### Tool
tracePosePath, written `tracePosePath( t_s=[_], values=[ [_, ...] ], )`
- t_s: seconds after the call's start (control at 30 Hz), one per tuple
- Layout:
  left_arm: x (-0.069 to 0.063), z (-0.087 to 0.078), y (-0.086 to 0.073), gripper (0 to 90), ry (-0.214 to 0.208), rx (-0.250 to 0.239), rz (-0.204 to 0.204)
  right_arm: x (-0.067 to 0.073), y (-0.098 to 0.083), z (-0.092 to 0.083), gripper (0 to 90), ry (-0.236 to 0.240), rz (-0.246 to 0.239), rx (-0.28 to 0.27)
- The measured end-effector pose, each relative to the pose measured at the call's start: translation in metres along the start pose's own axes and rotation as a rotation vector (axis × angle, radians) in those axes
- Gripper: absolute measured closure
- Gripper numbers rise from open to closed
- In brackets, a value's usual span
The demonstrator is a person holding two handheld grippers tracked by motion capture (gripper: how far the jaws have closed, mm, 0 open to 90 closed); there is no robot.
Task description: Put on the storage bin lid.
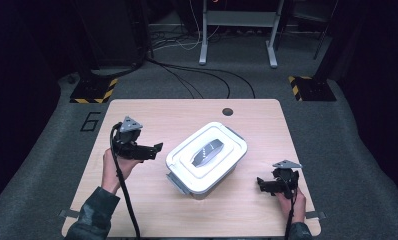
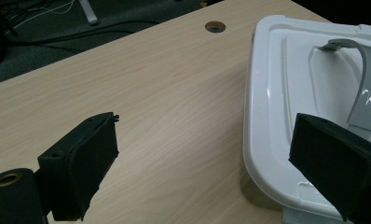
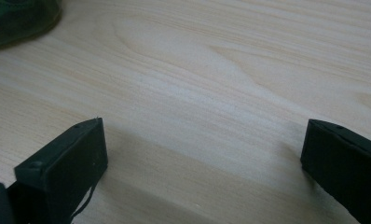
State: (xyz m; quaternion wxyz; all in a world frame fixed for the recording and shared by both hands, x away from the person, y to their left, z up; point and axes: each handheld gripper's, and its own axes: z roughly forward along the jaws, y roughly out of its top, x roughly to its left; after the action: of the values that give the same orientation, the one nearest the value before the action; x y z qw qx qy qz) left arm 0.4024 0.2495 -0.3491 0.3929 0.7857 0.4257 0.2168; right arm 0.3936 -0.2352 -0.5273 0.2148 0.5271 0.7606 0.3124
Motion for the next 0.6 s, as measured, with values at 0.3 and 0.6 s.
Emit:
tracePosePath(
  t_s=[0.3, 0.6],
  values=[
    [0.019, -0.006, -0.025, 6.6, 0.052, 0.017, -0.050, 0.000, 0.000, 0.000, 0.0, 0.000, 0.000, 0.000],
    [0.037, -0.010, -0.060, 6.0, 0.072, 0.034, -0.130, 0.000, 0.000, 0.000, 0.0, -0.001, 0.000, 0.000]
  ],
)
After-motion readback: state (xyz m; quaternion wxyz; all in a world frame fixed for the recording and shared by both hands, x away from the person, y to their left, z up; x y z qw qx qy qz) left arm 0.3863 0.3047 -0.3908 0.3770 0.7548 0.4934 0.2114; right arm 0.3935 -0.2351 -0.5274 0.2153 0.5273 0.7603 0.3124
